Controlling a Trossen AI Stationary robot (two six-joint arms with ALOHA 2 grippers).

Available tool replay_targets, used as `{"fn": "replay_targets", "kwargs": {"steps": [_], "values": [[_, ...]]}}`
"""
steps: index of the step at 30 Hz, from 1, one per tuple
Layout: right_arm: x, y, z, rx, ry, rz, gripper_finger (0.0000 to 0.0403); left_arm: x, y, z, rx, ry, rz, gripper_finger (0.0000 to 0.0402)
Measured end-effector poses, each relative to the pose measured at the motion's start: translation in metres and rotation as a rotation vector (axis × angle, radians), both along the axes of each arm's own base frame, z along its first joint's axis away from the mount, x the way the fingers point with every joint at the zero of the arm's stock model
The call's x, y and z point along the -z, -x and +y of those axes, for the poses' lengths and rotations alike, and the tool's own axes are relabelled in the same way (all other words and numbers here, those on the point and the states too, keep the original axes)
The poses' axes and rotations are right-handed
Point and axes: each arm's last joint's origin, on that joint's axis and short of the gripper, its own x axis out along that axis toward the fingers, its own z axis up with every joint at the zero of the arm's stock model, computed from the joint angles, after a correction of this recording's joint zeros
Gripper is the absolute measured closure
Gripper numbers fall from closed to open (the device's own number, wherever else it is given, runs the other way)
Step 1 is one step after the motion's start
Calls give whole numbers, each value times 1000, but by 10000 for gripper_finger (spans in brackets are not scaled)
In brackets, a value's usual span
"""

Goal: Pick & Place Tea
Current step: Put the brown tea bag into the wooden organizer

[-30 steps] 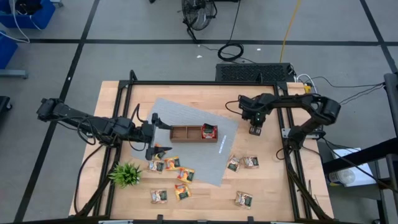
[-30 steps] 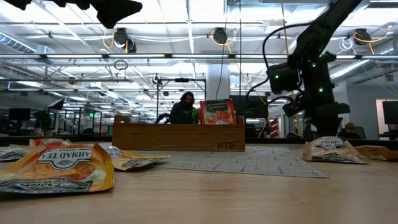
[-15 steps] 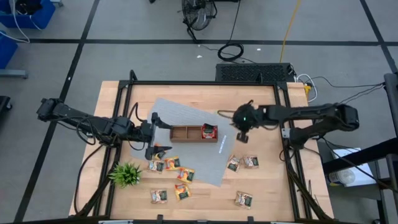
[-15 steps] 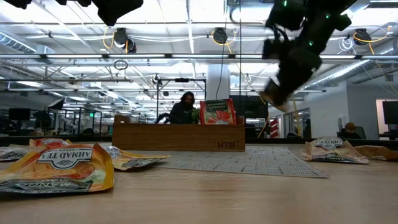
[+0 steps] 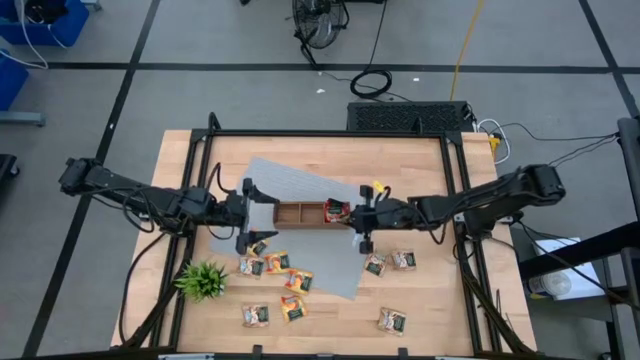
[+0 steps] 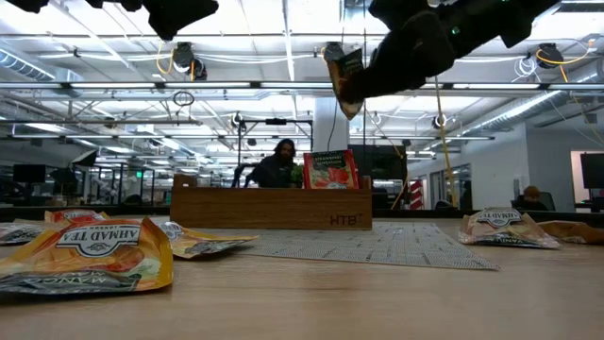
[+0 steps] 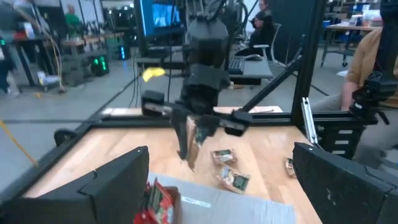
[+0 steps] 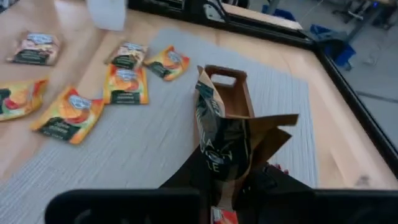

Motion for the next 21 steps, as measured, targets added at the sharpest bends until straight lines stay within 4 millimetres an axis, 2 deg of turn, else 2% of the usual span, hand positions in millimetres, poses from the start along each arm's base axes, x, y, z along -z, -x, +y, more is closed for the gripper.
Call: {"fn": "replay_targets", "kwargs": {"steps": [3,11,21], "values": [[5,-5,1,-12,21,-10,382,1,-4,1,-58,-7,-7,11],[20,-17,2,-16,34,-9,381,21,-38,9,-301,-8,69,11],[16,-18,2,-23,46,-52,382,22,-86,10,-251,-64,140,11]]}}
